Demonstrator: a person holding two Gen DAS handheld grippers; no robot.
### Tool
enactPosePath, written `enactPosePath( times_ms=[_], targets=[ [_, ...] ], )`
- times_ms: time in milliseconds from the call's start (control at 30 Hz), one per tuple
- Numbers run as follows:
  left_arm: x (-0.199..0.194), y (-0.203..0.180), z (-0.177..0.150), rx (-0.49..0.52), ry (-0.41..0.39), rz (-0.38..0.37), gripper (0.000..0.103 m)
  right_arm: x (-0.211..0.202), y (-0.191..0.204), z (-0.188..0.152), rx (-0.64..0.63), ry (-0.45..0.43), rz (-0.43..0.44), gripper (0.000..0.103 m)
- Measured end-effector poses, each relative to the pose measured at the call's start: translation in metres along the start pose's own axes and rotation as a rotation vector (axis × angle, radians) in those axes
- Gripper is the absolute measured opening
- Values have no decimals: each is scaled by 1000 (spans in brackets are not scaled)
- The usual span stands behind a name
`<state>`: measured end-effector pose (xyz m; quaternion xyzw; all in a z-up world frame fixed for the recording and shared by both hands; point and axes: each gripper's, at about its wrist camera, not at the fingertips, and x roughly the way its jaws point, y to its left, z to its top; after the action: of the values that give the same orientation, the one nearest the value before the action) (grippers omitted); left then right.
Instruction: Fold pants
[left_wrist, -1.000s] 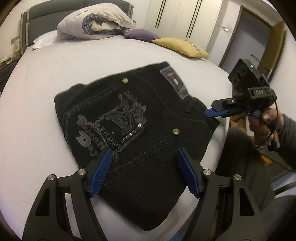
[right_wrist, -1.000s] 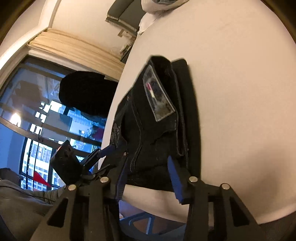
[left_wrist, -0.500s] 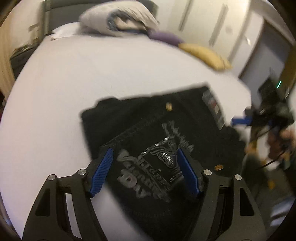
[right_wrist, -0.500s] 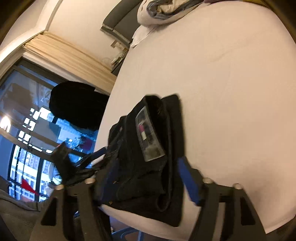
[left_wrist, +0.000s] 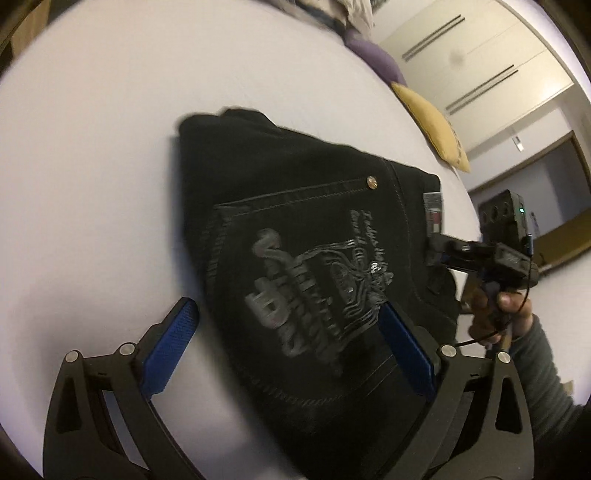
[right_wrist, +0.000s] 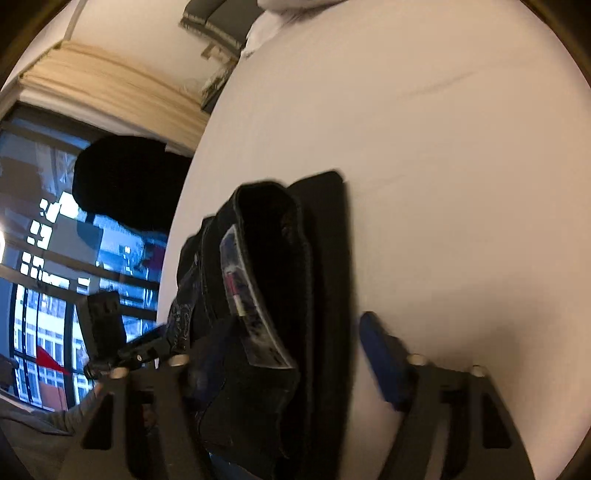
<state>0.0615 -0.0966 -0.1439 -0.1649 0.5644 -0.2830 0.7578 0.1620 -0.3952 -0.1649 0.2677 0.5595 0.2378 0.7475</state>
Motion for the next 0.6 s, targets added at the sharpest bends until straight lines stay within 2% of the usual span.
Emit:
enactPosePath(
  times_ms=[33,67,100,133,200,300,400,600],
  targets=[
    [3,-1,2,-4,16,-8,97,1,2,-1,-4,3,-9,55],
    [6,-3,5,-5,32,-12,91,3,5,-1,-13,4,-23,49],
    [1,-5,10,-7,39,2,76,3,8,-1,-18,4,-37,47],
    [3,-6,11,-11,43,26,67,3,10,-3,-23,2,-52,43],
    [5,-7,14,-17,36,25,49,-2,16,-6,-47,-6,-80,36],
    [-1,-7,14,-24,7,15,30,-9,33,-6,-101,-24,-128,28],
    [-17,-11,19,-21,-16,1,21,-17,56,-4,-149,-54,-152,20],
    [-51,-22,48,37,-95,18,19,-26,96,23,-235,-106,-132,18]
  ],
)
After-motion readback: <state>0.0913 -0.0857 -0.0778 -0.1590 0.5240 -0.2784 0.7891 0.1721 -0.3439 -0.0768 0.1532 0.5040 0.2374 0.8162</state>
